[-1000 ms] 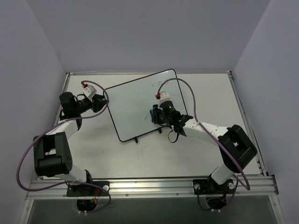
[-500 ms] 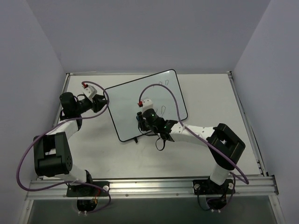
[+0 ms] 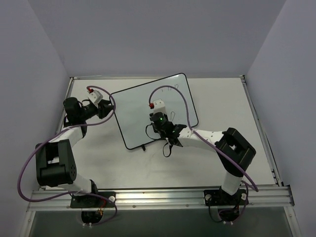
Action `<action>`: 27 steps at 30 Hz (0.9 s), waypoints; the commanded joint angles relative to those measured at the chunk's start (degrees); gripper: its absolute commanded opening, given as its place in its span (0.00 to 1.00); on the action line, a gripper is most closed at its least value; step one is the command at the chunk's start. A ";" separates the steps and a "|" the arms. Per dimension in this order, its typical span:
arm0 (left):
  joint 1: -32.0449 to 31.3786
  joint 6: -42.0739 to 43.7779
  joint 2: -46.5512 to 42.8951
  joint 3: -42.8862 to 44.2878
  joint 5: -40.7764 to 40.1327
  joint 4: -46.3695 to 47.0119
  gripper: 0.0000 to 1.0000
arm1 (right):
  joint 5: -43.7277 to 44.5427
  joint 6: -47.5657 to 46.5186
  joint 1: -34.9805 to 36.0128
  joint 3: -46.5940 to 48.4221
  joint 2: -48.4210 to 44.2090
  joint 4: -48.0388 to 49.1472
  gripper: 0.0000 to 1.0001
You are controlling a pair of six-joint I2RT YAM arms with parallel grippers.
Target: Erase the whiteboard
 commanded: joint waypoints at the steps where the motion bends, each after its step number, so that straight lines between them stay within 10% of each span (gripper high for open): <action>1: -1.86 5.90 0.80 -0.94 2.66 0.75 0.02 | 3.13 -0.25 -4.77 -0.48 -0.93 1.03 0.00; 16: -2.12 7.40 0.28 -0.94 2.04 -0.92 0.02 | -10.84 -2.45 -19.89 -2.50 -3.31 -0.38 0.00; 27: -2.21 7.92 0.37 -0.58 1.96 -1.62 0.02 | -11.03 3.44 -7.00 -6.98 -6.37 5.42 0.00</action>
